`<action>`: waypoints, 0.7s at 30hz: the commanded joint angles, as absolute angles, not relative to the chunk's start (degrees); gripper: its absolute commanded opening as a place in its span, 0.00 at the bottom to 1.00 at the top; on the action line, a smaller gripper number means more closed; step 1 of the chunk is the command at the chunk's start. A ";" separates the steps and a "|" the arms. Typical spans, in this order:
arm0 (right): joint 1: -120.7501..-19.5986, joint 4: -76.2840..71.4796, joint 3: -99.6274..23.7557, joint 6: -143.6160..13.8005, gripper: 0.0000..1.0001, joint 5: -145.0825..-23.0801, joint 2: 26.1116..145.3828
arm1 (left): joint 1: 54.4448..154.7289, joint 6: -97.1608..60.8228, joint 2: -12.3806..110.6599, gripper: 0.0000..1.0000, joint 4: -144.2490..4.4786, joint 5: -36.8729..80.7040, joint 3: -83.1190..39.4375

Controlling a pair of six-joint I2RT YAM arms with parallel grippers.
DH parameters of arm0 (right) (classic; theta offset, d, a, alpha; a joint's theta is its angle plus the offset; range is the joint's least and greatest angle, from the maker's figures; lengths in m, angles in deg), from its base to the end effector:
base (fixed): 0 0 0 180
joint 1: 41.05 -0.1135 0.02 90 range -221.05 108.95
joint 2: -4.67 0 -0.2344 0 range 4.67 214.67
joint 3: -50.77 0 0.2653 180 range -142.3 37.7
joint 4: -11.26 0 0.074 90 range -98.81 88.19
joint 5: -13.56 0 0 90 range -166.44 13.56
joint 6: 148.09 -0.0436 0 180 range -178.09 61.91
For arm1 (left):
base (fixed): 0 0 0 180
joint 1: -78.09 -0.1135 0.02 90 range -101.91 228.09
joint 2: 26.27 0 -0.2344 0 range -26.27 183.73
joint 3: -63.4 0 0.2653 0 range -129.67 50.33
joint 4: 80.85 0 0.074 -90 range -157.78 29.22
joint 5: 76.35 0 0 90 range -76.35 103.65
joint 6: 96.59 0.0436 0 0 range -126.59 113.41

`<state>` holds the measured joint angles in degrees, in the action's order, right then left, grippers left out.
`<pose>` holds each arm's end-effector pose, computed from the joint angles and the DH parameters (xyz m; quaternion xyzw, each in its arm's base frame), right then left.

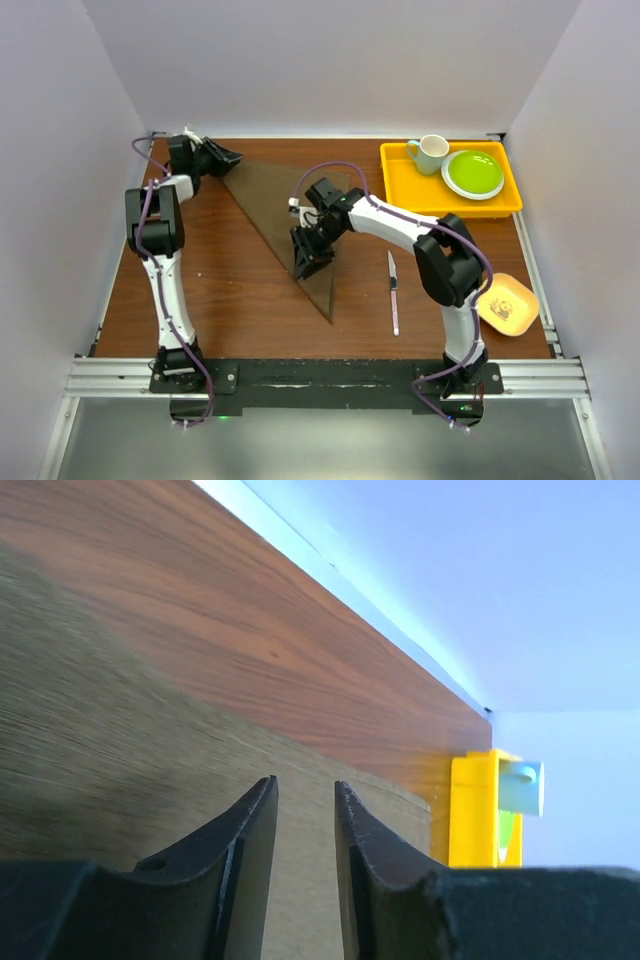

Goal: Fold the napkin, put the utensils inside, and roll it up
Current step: Fold the napkin

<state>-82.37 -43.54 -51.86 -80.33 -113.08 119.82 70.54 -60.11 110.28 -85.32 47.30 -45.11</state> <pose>0.2987 0.2973 0.1676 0.2152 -0.9077 -0.3603 0.0036 0.5240 0.0451 0.1059 -0.2703 0.7703 -0.4277 0.3881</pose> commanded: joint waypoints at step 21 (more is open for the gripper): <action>-83.15 -46.72 -53.52 -80.06 0.33 -110.89 120.23 | 67.45 -54.06 111.81 0.36 -77.63 44.77 -55.14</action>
